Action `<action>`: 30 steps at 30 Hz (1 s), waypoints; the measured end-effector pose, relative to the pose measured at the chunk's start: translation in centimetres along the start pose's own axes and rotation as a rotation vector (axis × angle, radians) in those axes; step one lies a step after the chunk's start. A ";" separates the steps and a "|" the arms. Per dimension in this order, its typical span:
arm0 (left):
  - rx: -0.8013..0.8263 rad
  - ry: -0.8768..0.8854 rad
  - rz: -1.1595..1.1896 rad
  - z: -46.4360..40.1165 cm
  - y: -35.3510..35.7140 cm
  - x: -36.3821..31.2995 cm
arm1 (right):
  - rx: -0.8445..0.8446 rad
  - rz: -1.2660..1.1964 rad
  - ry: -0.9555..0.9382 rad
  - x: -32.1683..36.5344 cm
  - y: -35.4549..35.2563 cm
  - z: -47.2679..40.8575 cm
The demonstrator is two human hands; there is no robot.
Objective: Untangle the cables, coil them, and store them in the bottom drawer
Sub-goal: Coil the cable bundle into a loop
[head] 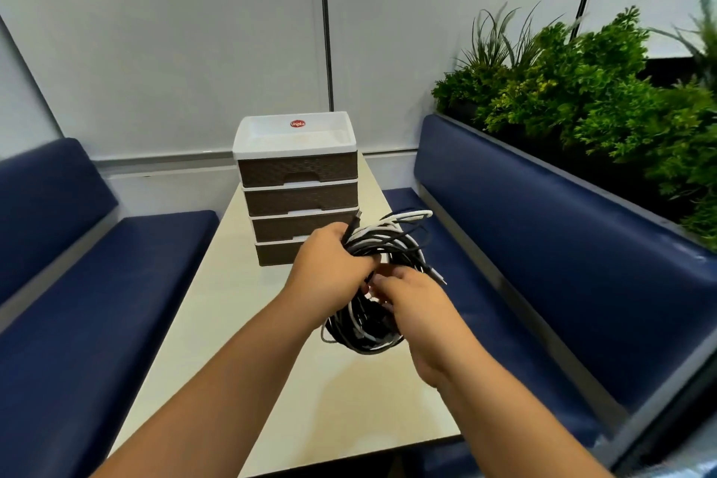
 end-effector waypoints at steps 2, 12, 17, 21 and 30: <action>-0.005 0.009 0.031 0.3 0.2 0.1 | 0.011 -0.171 0.015 0.1 -0.3 -0.3; 0.038 -0.035 0.136 0.7 -0.9 0.1 | 0.003 -0.020 -0.152 -0.7 -0.9 -0.5; -0.027 -0.025 0.063 0.4 -2.3 0.1 | 0.090 -0.022 -0.311 1.1 -2.1 1.1; -0.132 0.006 0.020 -0.2 -3.0 0.1 | 0.200 0.049 -0.289 1.1 -1.6 2.5; -0.242 0.101 0.283 0.1 -4.6 -1.1 | 0.192 0.221 -0.266 -5.7 -0.4 3.4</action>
Point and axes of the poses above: each hand's wrist, its own z-axis away from the middle knuckle, its own y-axis out of the palm, x = y × z, the point moved 3 cm from there along -z, towards the middle knuckle, and after that the axes turned 10 degrees about x, right-handed, at the moved point
